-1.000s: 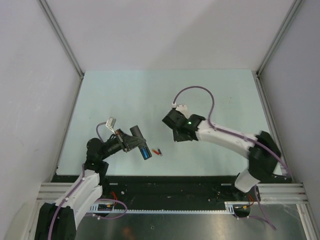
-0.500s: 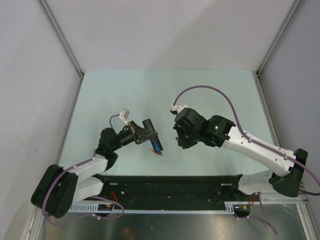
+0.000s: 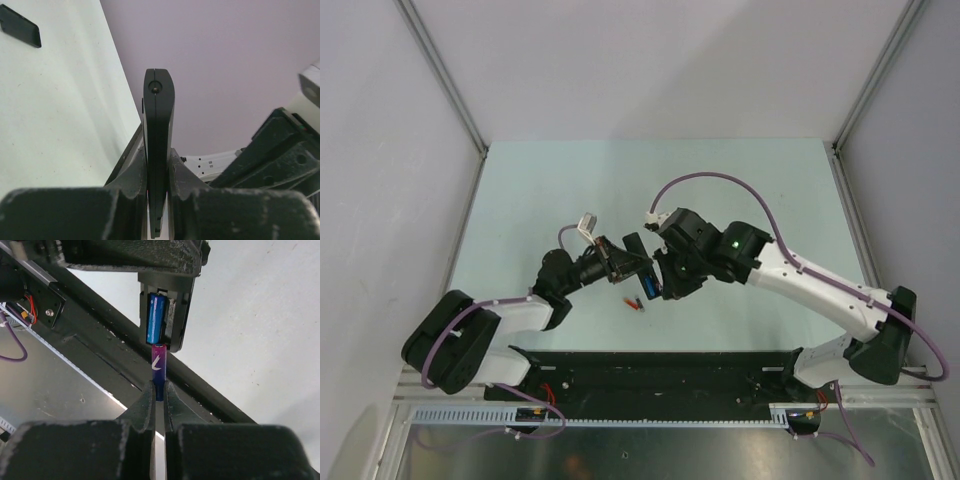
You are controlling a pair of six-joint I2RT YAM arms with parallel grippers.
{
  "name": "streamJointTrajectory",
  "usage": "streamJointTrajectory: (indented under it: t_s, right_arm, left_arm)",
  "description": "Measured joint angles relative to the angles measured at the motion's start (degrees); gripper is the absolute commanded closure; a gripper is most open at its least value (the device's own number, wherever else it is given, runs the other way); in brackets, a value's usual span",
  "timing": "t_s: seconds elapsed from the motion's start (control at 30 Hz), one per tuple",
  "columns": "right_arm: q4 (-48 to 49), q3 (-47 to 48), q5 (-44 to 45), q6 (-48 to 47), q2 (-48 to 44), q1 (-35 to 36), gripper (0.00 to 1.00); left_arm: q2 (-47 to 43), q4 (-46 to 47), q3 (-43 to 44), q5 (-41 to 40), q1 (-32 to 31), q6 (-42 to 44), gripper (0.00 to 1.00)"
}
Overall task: Load the batteries into the remote control
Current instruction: Load the battery into the remote control.
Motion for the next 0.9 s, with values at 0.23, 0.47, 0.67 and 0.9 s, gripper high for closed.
streamJointTrajectory:
  t_s: [0.23, 0.47, 0.67, 0.9]
  right_arm:
    - [0.1, 0.5, -3.1, 0.0, 3.8, -2.0, 1.00]
    - [0.0, 2.0, -3.6, 0.1, 5.4, -2.5, 1.00]
    - [-0.3, 3.2, -3.5, 0.3, 7.0, -2.9, 1.00]
    - [-1.3, 4.7, -3.6, 0.7, 8.3, -3.5, 1.00]
  left_arm:
    - [0.3, 1.6, 0.6, -0.2, -0.1, -0.5, 1.00]
    - [0.8, 2.6, 0.6, 0.0, -0.1, -0.5, 1.00]
    - [0.8, 3.0, 0.6, 0.0, 0.0, -0.6, 1.00]
    - [1.7, 5.1, 0.2, -0.5, 0.0, -2.9, 1.00]
